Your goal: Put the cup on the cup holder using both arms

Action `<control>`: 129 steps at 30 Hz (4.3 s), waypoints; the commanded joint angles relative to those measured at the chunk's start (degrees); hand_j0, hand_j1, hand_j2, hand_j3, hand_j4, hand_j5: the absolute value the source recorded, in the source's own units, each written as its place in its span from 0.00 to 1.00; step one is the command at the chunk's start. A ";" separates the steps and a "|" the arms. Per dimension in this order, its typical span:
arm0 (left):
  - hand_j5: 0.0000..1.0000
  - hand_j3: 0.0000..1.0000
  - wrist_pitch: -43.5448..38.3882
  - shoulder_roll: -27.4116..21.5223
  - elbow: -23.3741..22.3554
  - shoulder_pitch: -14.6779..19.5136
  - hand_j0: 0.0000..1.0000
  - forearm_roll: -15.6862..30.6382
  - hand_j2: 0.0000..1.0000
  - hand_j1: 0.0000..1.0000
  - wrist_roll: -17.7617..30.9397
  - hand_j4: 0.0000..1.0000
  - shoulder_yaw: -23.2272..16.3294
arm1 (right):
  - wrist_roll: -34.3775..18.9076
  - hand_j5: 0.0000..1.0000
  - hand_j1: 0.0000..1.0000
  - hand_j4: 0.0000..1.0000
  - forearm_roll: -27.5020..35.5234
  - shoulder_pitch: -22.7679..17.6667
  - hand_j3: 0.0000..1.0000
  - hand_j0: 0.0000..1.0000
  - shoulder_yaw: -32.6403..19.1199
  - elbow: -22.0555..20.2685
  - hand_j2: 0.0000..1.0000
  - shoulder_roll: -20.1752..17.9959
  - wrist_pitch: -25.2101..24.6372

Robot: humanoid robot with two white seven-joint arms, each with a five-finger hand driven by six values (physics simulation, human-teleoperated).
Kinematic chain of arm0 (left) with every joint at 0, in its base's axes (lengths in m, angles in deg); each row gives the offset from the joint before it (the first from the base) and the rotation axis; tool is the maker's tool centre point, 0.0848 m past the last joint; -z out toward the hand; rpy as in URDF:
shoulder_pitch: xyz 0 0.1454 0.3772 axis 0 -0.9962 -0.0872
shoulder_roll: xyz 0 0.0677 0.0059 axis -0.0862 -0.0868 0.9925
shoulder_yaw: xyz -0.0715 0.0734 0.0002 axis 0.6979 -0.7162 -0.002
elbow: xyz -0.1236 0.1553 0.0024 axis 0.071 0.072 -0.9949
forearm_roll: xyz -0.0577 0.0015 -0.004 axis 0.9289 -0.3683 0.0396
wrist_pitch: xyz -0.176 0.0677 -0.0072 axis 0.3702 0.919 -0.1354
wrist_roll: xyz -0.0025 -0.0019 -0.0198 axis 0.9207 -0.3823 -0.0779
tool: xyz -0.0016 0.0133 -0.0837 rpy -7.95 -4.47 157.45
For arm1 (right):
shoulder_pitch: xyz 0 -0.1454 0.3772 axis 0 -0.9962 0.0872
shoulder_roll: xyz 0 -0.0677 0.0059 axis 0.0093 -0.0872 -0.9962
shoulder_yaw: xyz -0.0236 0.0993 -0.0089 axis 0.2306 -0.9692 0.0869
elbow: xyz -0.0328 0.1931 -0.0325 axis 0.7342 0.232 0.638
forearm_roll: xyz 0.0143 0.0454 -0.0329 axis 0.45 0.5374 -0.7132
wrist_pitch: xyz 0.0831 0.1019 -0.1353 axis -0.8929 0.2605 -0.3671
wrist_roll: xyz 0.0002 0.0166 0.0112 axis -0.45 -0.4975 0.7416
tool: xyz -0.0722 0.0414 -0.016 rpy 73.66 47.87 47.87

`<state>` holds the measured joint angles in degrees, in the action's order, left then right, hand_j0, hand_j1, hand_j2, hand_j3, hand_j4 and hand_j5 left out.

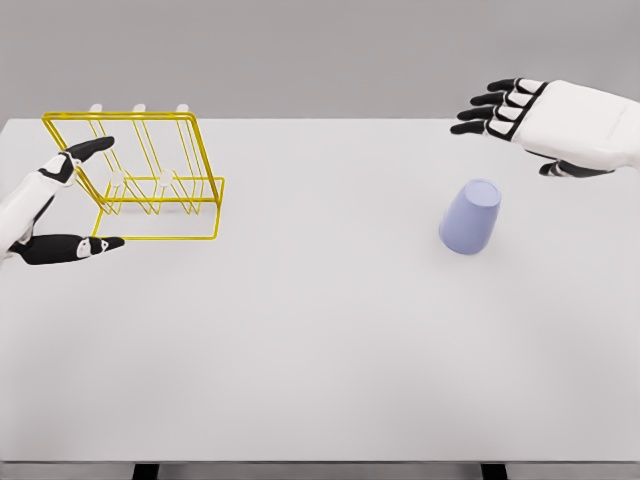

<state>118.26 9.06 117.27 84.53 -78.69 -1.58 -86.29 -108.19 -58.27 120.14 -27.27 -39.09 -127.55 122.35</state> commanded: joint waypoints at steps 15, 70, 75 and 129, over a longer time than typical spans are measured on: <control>1.00 1.00 -0.06 -0.09 0.03 0.00 1.00 0.94 1.00 1.00 -0.03 1.00 0.51 | 0.03 1.00 1.00 1.00 1.02 10.28 1.00 1.00 13.96 10.99 1.00 2.80 -0.16; 1.00 1.00 -0.06 -0.18 0.47 -0.35 1.00 1.02 1.00 1.00 0.06 1.00 1.56 | 0.03 0.52 0.52 0.52 1.64 12.13 0.52 0.52 24.86 24.44 0.52 6.14 -0.16; 1.00 1.00 -0.06 -0.18 0.47 -0.35 1.00 1.02 1.00 1.00 0.06 1.00 1.56 | 0.03 0.47 0.47 0.47 1.64 12.83 0.47 0.47 23.19 24.35 0.47 6.93 -0.16; 1.00 1.00 -0.06 -2.81 1.35 0.00 1.00 -3.02 1.00 1.00 0.68 1.00 2.88 | 0.03 0.65 0.65 0.65 -3.46 14.59 0.65 0.65 36.02 8.18 0.65 27.15 -0.16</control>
<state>118.26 6.37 118.26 84.53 -81.01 -0.99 -83.48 -108.19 -61.99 134.73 8.75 -30.72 -100.44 122.36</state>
